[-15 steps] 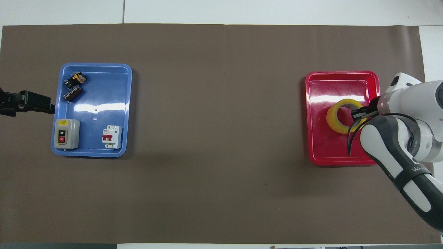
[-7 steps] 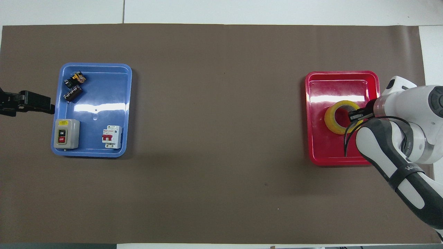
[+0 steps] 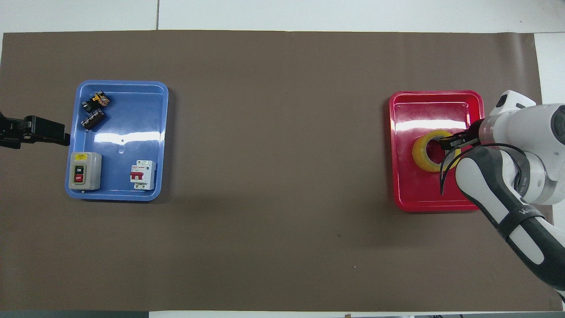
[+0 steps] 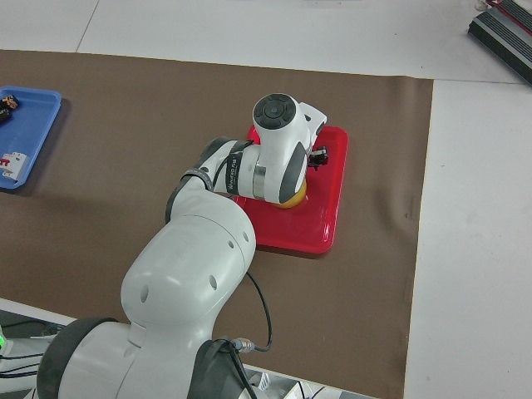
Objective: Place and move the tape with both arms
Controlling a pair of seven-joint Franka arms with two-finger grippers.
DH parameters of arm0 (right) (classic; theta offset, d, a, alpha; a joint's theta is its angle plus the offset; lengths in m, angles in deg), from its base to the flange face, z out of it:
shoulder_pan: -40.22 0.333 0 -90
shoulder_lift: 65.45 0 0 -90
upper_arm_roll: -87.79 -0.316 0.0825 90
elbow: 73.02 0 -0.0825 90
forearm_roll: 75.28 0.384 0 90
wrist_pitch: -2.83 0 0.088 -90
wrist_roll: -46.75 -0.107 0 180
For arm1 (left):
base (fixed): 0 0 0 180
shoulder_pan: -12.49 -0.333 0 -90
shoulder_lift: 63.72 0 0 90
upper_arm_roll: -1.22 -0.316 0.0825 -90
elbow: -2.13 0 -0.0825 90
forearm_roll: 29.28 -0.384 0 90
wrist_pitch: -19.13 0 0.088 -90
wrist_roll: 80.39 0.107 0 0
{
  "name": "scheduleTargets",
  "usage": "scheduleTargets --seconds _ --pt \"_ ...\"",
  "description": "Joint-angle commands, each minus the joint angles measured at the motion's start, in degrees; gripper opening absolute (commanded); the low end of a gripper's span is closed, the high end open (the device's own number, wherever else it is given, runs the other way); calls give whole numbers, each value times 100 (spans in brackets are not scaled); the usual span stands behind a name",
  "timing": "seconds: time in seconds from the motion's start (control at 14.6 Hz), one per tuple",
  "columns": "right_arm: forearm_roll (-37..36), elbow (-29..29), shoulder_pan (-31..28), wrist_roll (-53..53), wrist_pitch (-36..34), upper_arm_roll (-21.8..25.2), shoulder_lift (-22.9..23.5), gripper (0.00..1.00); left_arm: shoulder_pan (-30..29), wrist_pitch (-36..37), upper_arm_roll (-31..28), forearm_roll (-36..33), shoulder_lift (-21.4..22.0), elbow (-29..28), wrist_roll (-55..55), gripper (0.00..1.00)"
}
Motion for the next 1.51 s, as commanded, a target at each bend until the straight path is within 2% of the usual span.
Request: scheduleTargets --seconds 0.0,0.21,0.41,0.62,0.82,1.1,1.44 --pt "75 -442 3 -234 -485 -64 -108 100 33 91 -56 -7 6 15 55 100" --pt "32 -1032 203 -990 -1399 -126 -274 100 33 91 -56 -16 6 15 55 100" --pt "-21 -1112 275 -1807 -1813 -152 -678 100 33 91 -56 -7 6 15 55 100" --pt "-214 -1523 582 -2660 -2717 -152 -995 100 33 91 -56 -7 6 15 55 100" --pt "-294 -2471 697 -2882 -3859 -161 -987 100 33 91 -56 -8 6 15 55 100" --pt "-233 -3395 645 -3014 -5108 -152 -987 100 33 91 -56 -16 6 15 55 100" --pt "-188 -3476 706 -3243 -5366 -161 -1013 100 33 91 -56 -7 6 15 55 100"
